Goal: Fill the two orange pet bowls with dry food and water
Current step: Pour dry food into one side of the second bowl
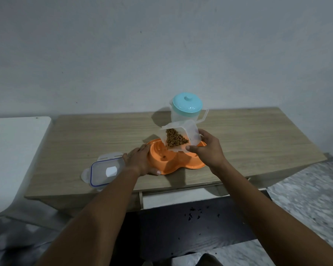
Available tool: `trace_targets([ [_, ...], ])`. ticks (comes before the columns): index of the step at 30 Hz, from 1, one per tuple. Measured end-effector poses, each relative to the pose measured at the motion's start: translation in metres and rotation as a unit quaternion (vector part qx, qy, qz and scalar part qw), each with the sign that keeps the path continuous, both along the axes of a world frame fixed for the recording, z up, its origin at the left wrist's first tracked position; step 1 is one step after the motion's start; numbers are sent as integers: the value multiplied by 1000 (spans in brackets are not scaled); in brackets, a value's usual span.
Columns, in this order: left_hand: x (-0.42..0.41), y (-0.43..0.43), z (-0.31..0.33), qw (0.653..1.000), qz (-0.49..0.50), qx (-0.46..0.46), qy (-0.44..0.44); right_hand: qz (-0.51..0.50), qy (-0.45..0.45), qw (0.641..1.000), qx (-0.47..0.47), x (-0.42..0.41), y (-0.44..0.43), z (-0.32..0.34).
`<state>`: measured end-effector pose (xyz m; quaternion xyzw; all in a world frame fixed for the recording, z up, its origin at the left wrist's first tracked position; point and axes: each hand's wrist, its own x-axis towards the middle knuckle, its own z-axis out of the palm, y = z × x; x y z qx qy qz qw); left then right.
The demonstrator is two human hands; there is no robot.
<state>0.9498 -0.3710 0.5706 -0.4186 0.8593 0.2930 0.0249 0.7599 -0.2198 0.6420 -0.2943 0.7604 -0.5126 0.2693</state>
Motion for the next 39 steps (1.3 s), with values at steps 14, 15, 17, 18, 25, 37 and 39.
trace_targets([
  [14,1,-1,-2,1000,-5,-8,1,7,6,1000,-1,-2,-5,5],
  [15,2,-1,-2,1000,-6,-8,1,9,5,1000,-1,-1,-5,6],
  [17,1,-1,-2,1000,-6,-8,1,14,8,1000,5,-1,-5,5],
  [18,2,-1,-1,1000,-7,-6,-1,13,7,1000,6,-1,-6,5],
  [25,2,-1,-1,1000,-10,-11,1,16,8,1000,0,0,-6,6],
  [37,2,-3,-4,1000,-11,-13,0,0,-3,1000,-9,-1,-6,6],
  [39,2,-3,-6,1000,-13,-12,6,3,-4,1000,-7,-2,-6,6],
])
